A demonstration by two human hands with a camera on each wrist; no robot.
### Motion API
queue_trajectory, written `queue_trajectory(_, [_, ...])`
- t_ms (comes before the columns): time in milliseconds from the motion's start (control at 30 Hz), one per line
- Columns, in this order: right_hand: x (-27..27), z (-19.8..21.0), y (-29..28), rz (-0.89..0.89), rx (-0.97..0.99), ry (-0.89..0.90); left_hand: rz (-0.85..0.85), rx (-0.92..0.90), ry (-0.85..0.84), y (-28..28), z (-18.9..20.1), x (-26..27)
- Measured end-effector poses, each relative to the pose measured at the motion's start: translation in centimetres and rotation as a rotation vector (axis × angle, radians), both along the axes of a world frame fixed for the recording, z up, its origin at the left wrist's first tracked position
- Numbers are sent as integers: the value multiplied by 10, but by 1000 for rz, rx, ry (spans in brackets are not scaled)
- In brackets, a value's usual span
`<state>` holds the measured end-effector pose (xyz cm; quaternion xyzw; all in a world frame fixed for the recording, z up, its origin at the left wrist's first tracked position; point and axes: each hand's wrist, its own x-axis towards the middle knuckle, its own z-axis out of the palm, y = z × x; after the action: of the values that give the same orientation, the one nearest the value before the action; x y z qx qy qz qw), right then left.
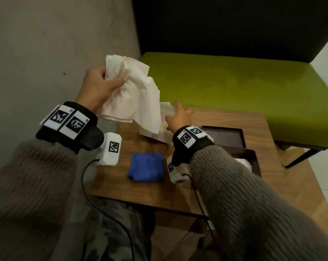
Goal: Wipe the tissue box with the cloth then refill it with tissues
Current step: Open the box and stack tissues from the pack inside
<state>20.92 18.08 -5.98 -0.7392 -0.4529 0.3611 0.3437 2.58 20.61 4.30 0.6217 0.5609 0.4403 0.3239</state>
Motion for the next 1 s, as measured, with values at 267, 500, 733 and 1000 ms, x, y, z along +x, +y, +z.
queue_trajectory(267, [-2,-19,18,-23,41,-161,71,51,-83,-6,0,-52])
queue_trajectory(500, [-17,-22,13,265,-73,-438,102,-140,-370,-28,-9,-78])
queue_trajectory(733, [-6,5,-24,421,-60,-365,30,-306,-493,-66,-24,-56])
queue_trajectory(1000, [21,20,-135,154,-182,839,-182,-545,-652,-118,-50,9])
